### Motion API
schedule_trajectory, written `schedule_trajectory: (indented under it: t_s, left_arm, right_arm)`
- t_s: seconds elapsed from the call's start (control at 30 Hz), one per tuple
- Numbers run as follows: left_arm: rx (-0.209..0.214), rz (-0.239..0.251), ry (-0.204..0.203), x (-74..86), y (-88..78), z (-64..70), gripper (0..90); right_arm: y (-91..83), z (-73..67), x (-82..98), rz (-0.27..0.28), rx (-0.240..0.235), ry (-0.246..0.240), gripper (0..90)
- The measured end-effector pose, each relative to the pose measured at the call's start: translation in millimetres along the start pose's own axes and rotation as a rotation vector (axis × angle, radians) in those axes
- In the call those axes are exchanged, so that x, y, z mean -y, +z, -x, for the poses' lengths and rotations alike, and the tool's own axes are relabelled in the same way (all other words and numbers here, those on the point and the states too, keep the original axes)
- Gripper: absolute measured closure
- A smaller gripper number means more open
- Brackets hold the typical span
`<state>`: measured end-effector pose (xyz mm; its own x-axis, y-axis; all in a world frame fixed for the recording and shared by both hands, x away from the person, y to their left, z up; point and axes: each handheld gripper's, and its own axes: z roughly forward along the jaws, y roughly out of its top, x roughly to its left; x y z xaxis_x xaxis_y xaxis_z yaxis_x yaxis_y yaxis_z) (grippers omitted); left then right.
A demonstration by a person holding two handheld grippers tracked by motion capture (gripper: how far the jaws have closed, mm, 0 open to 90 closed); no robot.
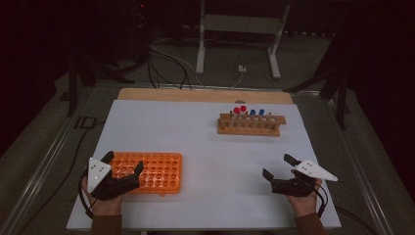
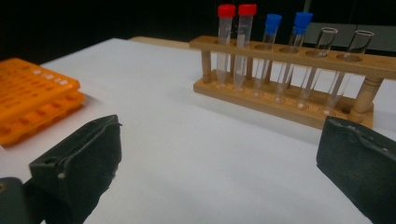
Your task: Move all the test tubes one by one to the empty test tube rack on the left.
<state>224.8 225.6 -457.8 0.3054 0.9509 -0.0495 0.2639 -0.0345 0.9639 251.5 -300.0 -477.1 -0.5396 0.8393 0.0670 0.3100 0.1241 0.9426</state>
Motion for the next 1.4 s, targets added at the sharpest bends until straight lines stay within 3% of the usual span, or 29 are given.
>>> schedule_trajectory:
  t_s: [0.13,0.57,0.77,0.83,1.03,1.27,1.4]
  left_arm:
    - [-0.003,0.016,-0.030,-0.2,-1.2,-1.3,0.5]
    - [0.004,-0.009,-0.019,3.4,5.0,-0.5,0.5]
    - [-0.010,-0.018,-0.030,5.7,6.7,-1.6,0.5]
    - [-0.012,-0.023,-0.032,6.8,6.2,-1.6,0.5]
    - [0.001,-0.029,-0.025,7.9,7.0,-0.7,0.5]
    - [-0.008,-0.032,-0.027,8.6,7.7,0.3,0.5]
    - [-0.001,-0.032,-0.042,9.5,8.7,0.3,0.5]
  right_arm:
    - [-0.3,0.4,0.9,-0.005,-0.005,0.017,0.2]
    - [-3.8,-1.9,-5.5,-0.003,-0.013,0.005,0.3]
    - [-5.9,5.9,-24.5,-0.005,-0.010,0.021,0.3]
    - [-4.1,10.7,-34.0,-0.028,-0.014,0.013,0.3]
    - [0.5,18.4,-53.0,-0.016,-0.016,-0.003,3.4]
    - [16.8,38.4,-87.4,-0.022,0.038,-0.013,6.4]
    - [28.5,44.5,-102.4,-0.040,0.044,-0.038,7.2]
